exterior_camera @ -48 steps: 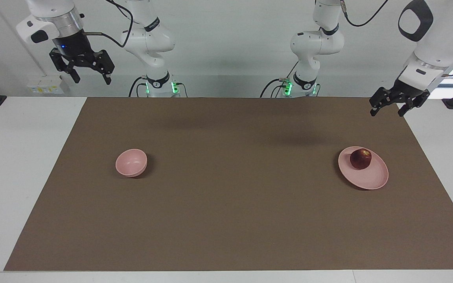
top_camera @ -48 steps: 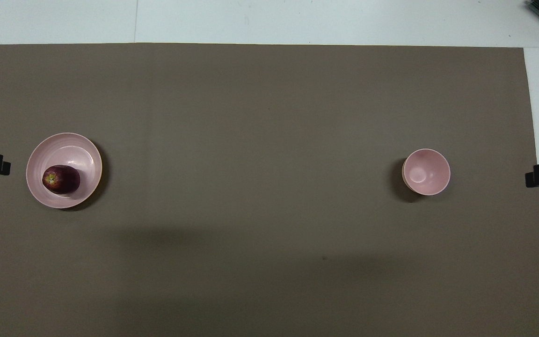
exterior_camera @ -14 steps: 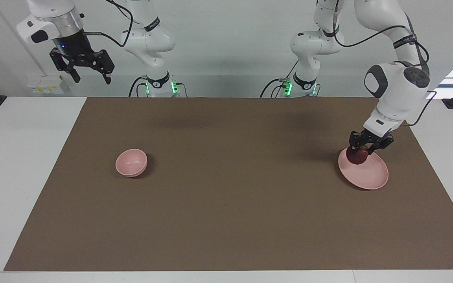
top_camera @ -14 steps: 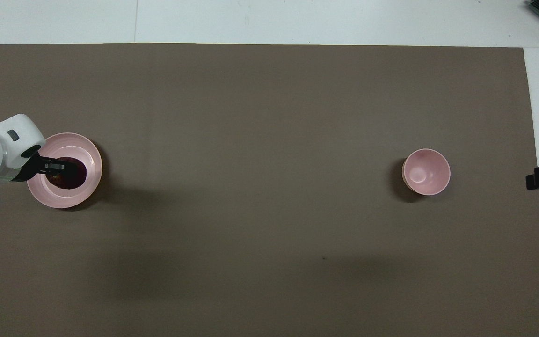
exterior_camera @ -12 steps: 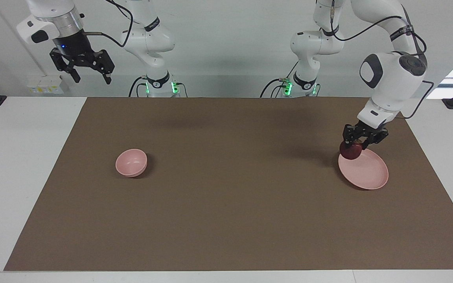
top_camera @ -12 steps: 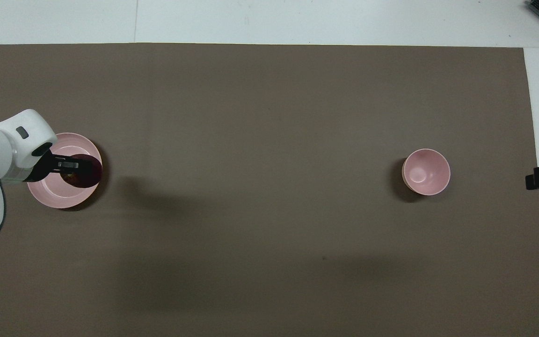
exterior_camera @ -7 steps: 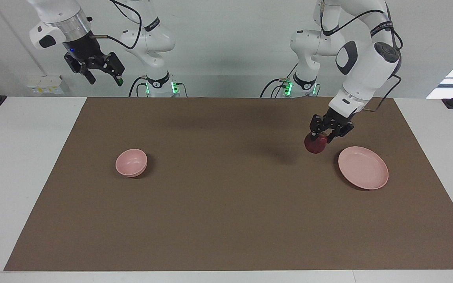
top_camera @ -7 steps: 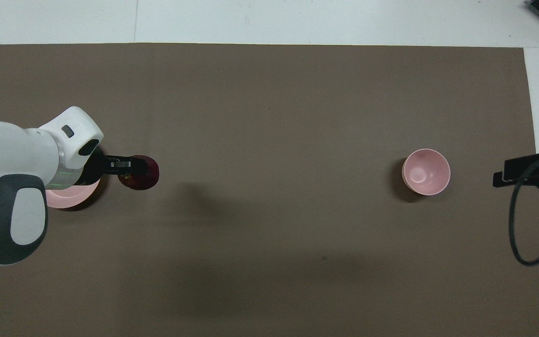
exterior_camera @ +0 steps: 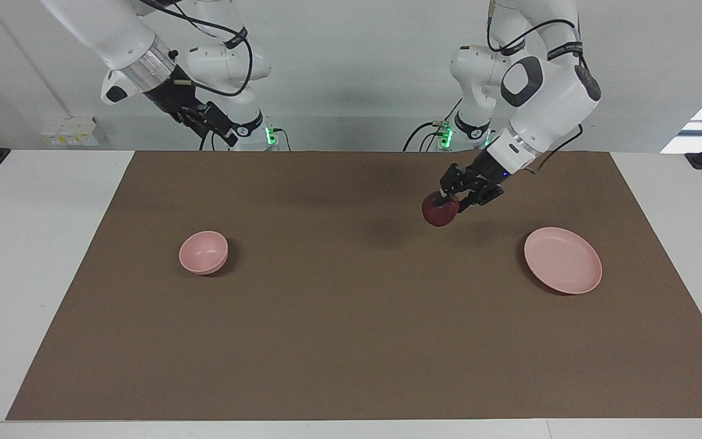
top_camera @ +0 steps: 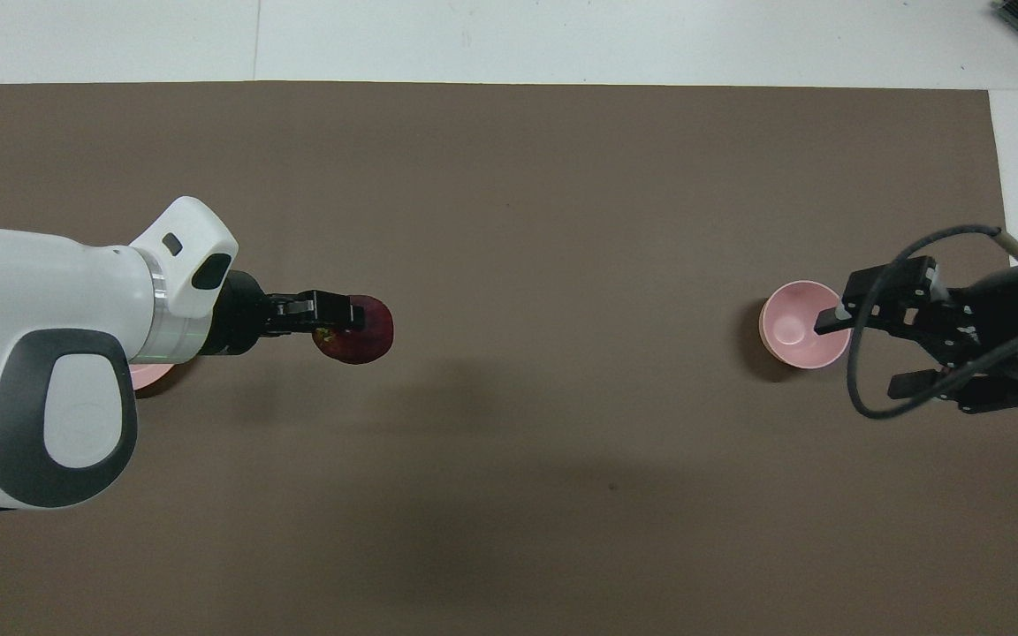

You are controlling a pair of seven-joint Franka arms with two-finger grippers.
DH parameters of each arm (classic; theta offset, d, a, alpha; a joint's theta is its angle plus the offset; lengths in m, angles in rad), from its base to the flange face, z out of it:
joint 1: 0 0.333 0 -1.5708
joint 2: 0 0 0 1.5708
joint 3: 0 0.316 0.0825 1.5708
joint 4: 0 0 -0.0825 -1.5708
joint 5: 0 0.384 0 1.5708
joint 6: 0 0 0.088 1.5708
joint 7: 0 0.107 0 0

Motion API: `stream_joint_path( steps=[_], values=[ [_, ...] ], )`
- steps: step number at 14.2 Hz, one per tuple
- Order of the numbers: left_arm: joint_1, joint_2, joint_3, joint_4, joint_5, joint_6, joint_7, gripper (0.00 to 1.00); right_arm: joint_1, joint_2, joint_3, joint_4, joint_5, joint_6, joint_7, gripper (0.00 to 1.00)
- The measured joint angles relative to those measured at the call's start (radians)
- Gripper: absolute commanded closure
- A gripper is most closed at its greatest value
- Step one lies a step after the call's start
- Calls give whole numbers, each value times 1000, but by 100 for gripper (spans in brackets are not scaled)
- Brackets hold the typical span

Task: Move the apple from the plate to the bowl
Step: 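Carry the apple toward center while the right gripper reaches toward it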

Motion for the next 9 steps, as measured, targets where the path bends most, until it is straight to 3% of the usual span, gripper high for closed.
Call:
stream_joint_path(
  steps=[5, 9],
  values=[
    [-9, 2, -110, 32, -59, 6, -135, 100, 57, 65, 0, -50, 149, 148, 256, 0],
    [-13, 4, -184, 47, -154, 90, -183, 100, 117, 133, 1, -57, 268, 230, 392, 0]
  ],
)
